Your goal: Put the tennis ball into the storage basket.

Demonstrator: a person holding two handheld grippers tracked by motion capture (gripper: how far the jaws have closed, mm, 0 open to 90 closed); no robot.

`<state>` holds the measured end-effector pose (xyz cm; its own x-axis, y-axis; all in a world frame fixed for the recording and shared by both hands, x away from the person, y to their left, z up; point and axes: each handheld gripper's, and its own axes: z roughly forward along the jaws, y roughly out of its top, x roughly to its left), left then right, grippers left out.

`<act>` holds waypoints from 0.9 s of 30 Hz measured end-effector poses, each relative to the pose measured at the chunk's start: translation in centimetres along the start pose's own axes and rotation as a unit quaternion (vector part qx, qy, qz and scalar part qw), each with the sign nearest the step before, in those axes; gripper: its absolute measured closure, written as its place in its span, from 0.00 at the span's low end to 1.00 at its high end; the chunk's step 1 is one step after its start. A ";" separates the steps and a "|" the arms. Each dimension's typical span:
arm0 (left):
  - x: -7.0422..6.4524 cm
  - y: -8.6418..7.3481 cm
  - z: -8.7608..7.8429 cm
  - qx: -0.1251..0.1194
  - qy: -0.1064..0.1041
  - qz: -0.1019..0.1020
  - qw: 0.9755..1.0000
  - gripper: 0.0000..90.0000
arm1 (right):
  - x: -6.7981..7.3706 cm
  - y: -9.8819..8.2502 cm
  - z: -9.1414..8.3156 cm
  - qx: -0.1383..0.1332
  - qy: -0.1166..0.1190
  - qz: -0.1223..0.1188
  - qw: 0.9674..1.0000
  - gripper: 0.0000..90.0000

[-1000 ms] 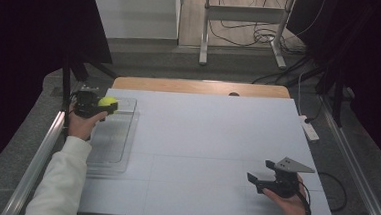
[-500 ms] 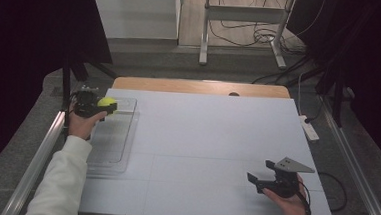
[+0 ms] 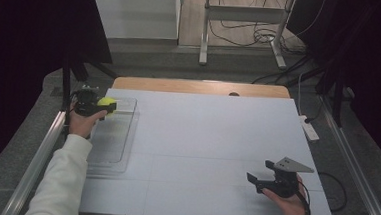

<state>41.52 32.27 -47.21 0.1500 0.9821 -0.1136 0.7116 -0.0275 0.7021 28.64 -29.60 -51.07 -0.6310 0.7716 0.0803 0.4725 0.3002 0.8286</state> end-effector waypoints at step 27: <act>0.4 0.0 1.4 0.031 0.014 0.003 0.999 0.29 | 0.0 -0.1 -0.1 0.000 -0.001 0.001 1.000 0.13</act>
<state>42.59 32.36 -48.25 0.1355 0.9868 -0.0883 0.7517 -0.0444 0.6580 28.60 -29.68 -51.09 -0.6293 0.7729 0.0812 0.4739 0.2988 0.8283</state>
